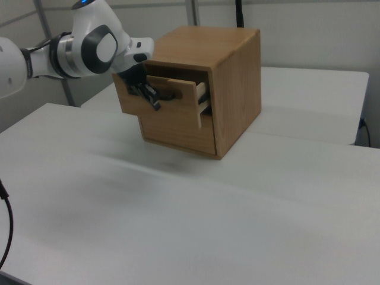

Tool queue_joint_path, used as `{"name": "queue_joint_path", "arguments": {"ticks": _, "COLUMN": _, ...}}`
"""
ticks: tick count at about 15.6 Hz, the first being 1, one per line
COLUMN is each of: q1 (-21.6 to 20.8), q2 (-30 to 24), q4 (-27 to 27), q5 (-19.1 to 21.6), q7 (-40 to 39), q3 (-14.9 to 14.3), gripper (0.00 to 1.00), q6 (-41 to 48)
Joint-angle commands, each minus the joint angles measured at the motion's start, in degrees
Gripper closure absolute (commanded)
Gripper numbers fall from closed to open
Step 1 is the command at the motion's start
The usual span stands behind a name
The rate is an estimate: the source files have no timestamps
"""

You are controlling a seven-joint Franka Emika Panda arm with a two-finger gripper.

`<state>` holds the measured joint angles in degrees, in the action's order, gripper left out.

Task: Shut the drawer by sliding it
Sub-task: 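Push the drawer front with the gripper into the wooden cabinet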

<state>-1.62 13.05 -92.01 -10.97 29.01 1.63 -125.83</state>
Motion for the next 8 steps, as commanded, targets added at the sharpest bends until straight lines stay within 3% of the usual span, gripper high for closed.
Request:
{"name": "queue_joint_path", "arguments": {"ticks": 1, "q1": -0.14, "q2": 6.18, "q4": 6.39, "q5": -2.83, "q7": 6.22, "q3": -0.04, "gripper": 1.00, "q6": -5.64}}
{"name": "queue_joint_path", "arguments": {"ticks": 3, "q1": 0.04, "q2": 7.95, "q4": 8.77, "q5": -3.97, "q7": 8.86, "q3": -0.04, "gripper": 1.00, "q6": -7.40}}
{"name": "queue_joint_path", "arguments": {"ticks": 8, "q1": 0.04, "q2": 9.63, "q4": 8.96, "q5": -9.50, "q7": 17.46, "q3": -0.13, "gripper": 1.00, "q6": -12.33}}
